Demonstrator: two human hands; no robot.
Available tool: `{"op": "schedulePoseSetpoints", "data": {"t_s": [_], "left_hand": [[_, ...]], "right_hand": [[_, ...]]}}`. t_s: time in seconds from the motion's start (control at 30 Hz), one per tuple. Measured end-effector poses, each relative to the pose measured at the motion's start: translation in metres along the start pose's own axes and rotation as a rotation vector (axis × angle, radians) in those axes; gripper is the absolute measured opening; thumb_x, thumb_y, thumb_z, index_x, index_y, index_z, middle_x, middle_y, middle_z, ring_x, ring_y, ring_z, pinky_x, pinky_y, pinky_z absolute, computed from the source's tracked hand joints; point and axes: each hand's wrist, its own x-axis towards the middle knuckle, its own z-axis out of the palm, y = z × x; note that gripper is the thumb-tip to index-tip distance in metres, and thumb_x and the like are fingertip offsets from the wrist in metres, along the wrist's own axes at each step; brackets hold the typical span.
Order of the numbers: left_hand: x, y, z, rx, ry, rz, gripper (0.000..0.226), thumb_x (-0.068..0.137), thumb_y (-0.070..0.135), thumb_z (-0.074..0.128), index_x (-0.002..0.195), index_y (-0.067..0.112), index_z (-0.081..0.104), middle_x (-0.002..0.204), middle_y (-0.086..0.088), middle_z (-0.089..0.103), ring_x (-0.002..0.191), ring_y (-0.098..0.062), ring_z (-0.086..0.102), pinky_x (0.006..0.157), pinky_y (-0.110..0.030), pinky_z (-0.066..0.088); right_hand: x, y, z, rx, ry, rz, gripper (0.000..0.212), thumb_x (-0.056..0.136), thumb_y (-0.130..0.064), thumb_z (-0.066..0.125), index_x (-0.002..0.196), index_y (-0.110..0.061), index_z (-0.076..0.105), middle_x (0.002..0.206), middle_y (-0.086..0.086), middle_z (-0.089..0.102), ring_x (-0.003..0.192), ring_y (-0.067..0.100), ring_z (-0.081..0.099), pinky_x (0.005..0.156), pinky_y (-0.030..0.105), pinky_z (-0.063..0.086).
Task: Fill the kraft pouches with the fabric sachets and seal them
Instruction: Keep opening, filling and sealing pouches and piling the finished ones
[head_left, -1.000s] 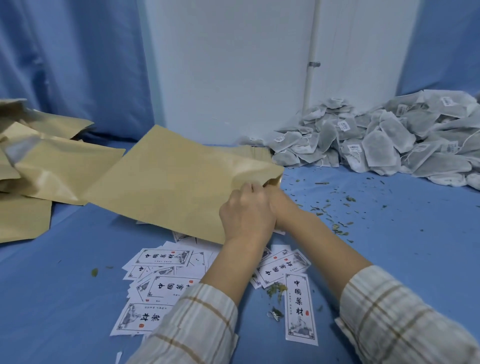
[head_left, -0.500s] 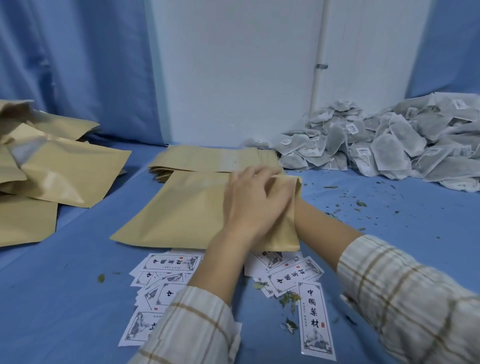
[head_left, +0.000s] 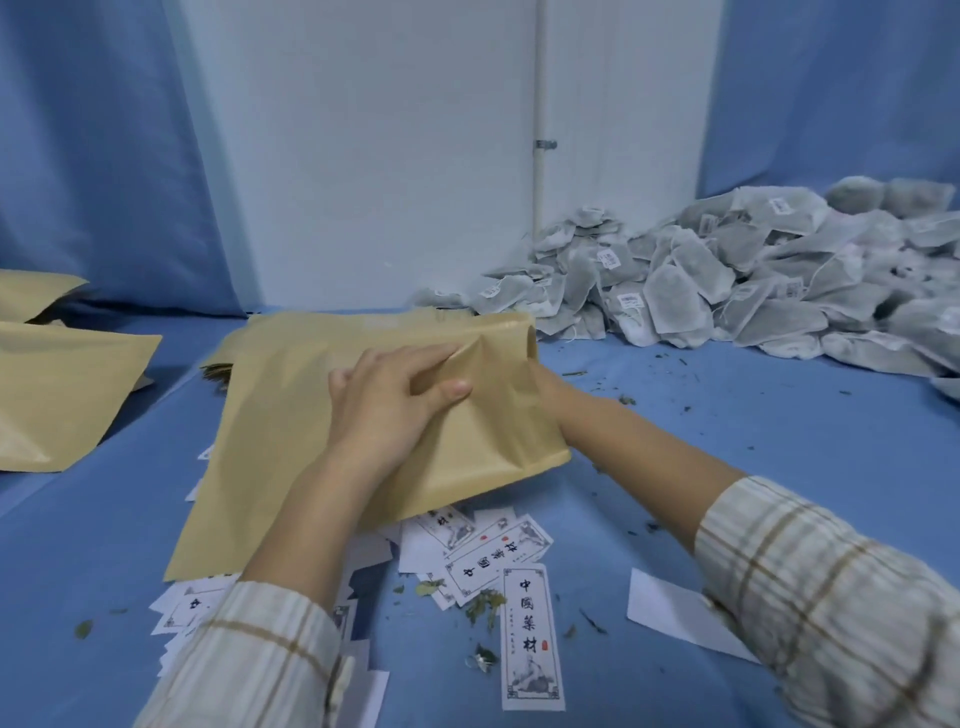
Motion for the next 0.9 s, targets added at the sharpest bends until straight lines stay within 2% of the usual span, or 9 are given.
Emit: {"op": "schedulePoseSetpoints", "data": {"t_s": [0.13, 0.27, 0.37, 0.47, 0.57, 0.63, 0.77, 0.83, 0.9], "left_hand": [[0.019, 0.033, 0.021, -0.055, -0.063, 0.089, 0.028, 0.081, 0.049, 0.064, 0.104, 0.061, 0.054, 0.114, 0.024, 0.062, 0.110, -0.012, 0.045, 0.073, -0.024, 0.013], [0.039, 0.083, 0.069, -0.106, -0.190, 0.187, 0.025, 0.082, 0.050, 0.062, 0.097, 0.065, 0.049, 0.110, 0.026, 0.061, 0.106, -0.011, 0.043, 0.073, -0.027, 0.013], [0.052, 0.125, 0.116, -0.107, -0.262, 0.262, 0.030, 0.082, 0.052, 0.060, 0.112, 0.057, 0.057, 0.118, 0.024, 0.060, 0.111, -0.011, 0.043, 0.073, -0.028, 0.013], [0.062, 0.162, 0.162, -0.158, -0.304, 0.296, 0.034, 0.082, 0.052, 0.061, 0.116, 0.052, 0.059, 0.123, 0.023, 0.059, 0.118, -0.013, 0.041, 0.078, -0.027, 0.015], [0.070, 0.188, 0.206, -0.171, -0.337, 0.304, 0.035, 0.082, 0.052, 0.061, 0.117, 0.050, 0.059, 0.124, 0.021, 0.059, 0.121, -0.014, 0.042, 0.090, -0.031, 0.022], [0.073, 0.193, 0.221, -0.140, -0.347, 0.306, 0.034, 0.082, 0.054, 0.060, 0.116, 0.052, 0.059, 0.124, 0.022, 0.059, 0.123, -0.014, 0.043, 0.095, -0.035, 0.025], [0.084, 0.212, 0.260, -0.149, -0.378, 0.322, 0.034, 0.081, 0.053, 0.062, 0.115, 0.050, 0.061, 0.124, 0.022, 0.059, 0.121, -0.012, 0.044, 0.099, -0.037, 0.029], [0.087, 0.217, 0.274, -0.220, -0.393, 0.297, 0.035, 0.081, 0.049, 0.064, 0.116, 0.044, 0.064, 0.121, 0.018, 0.061, 0.118, -0.011, 0.047, 0.101, -0.037, 0.033], [0.090, 0.220, 0.284, -0.276, -0.399, 0.255, 0.036, 0.081, 0.047, 0.066, 0.116, 0.040, 0.065, 0.119, 0.017, 0.061, 0.115, -0.008, 0.050, 0.101, -0.035, 0.035]], "right_hand": [[-0.016, 0.013, -0.050, -0.015, 0.132, -0.092, 0.036, 0.103, -0.029, 0.029, 0.074, -0.023, 0.049, 0.060, -0.010, 0.053, 0.053, 0.001, 0.048, 0.042, 0.007, 0.039], [-0.031, 0.037, -0.122, -0.052, 0.369, -0.014, 0.026, 0.099, -0.017, 0.037, 0.077, -0.009, 0.048, 0.060, -0.006, 0.042, 0.047, 0.005, 0.041, 0.031, 0.006, 0.028], [-0.044, 0.058, -0.182, -0.153, 0.523, 0.040, 0.038, 0.100, -0.021, 0.038, 0.062, -0.017, 0.044, 0.059, -0.007, 0.042, 0.048, 0.004, 0.043, 0.044, 0.014, 0.035], [-0.063, 0.084, -0.233, -0.356, 0.625, -0.043, 0.037, 0.098, -0.022, 0.042, 0.061, -0.026, 0.044, 0.059, -0.008, 0.044, 0.055, 0.003, 0.039, 0.052, 0.008, 0.033], [-0.079, 0.115, -0.275, -0.536, 0.644, -0.099, 0.019, 0.091, -0.023, 0.053, 0.101, -0.036, 0.061, 0.078, -0.007, 0.061, 0.072, 0.008, 0.053, 0.061, 0.020, 0.040], [-0.083, 0.127, -0.285, -0.595, 0.629, -0.111, 0.045, 0.087, -0.019, 0.056, 0.129, -0.033, 0.050, 0.092, -0.005, 0.064, 0.083, 0.011, 0.054, 0.066, 0.025, 0.039], [-0.078, 0.146, -0.318, -0.822, 0.638, -0.115, 0.036, 0.088, -0.019, 0.051, 0.124, -0.025, 0.054, 0.104, 0.003, 0.061, 0.099, 0.022, 0.054, 0.072, 0.030, 0.037], [-0.074, 0.157, -0.336, -1.084, 0.768, -0.087, 0.036, 0.088, -0.021, 0.043, 0.121, -0.019, 0.057, 0.107, 0.007, 0.060, 0.103, 0.027, 0.050, 0.077, 0.032, 0.031], [-0.071, 0.164, -0.352, -1.242, 0.908, 0.101, 0.040, 0.084, -0.023, 0.044, 0.123, -0.015, 0.052, 0.121, 0.010, 0.053, 0.116, 0.030, 0.042, 0.095, 0.036, 0.026]]}}
